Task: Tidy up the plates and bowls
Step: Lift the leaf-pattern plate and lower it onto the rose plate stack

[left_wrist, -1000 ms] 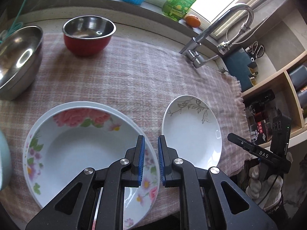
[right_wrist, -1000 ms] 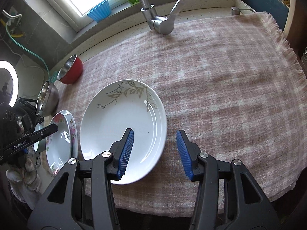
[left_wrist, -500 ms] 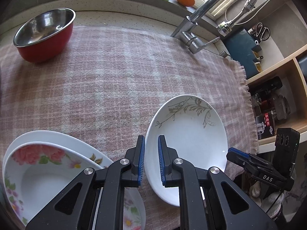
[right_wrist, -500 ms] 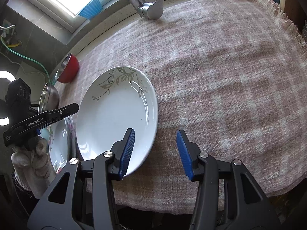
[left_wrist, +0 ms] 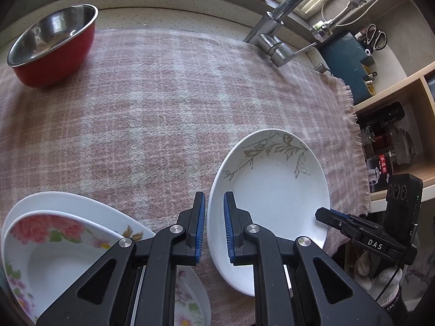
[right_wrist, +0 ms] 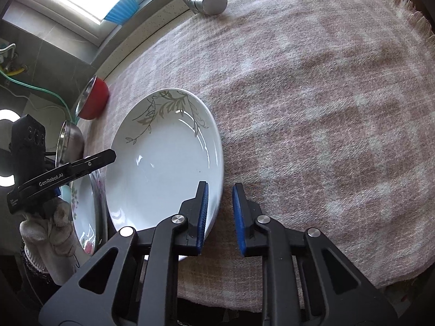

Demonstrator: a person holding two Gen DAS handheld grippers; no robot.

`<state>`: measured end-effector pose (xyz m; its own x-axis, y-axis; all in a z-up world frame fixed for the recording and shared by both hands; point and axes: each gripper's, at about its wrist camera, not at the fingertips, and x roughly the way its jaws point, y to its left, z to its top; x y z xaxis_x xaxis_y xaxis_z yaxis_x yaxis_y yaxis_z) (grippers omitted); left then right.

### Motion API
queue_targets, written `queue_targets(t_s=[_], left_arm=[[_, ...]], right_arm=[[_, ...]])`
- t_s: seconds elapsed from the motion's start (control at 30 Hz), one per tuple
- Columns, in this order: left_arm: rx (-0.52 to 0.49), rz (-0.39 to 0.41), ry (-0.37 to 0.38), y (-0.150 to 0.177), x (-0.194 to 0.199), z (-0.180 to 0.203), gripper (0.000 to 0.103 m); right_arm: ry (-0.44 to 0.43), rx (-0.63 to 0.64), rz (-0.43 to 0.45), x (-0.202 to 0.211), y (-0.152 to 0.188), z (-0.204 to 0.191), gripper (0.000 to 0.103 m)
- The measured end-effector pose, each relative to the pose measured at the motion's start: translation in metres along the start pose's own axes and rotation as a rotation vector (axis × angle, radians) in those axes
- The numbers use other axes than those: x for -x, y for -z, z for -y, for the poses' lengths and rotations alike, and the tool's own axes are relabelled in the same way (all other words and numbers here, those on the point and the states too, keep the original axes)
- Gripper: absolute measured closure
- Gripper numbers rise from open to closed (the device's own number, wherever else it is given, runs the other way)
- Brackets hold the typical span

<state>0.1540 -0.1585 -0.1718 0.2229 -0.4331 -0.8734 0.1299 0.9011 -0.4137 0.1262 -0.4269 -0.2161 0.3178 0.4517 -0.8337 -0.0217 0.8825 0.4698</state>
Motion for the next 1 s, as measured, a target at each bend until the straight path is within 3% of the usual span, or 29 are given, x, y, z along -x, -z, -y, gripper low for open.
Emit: queue_targets(t_s=[0.1,0.53,1.0], left_arm=[[-0.001,-0.005,-0.006,0.0,-0.002,0.001,0.091],[-0.003,0.018,0.003,0.001,0.007,0.005,0.091],[0.045,0.122,0.016,0.011,0.059,-0.01,0.091]], right_arm=[[-0.007,0.008,-0.006,-0.002,0.0,-0.002,0.093],[0.011,0.011,-0.004,0.006,-0.005,-0.008,0.094],[-0.048,0.095,-0.001,0.028,-0.008,-0.055,0.094]])
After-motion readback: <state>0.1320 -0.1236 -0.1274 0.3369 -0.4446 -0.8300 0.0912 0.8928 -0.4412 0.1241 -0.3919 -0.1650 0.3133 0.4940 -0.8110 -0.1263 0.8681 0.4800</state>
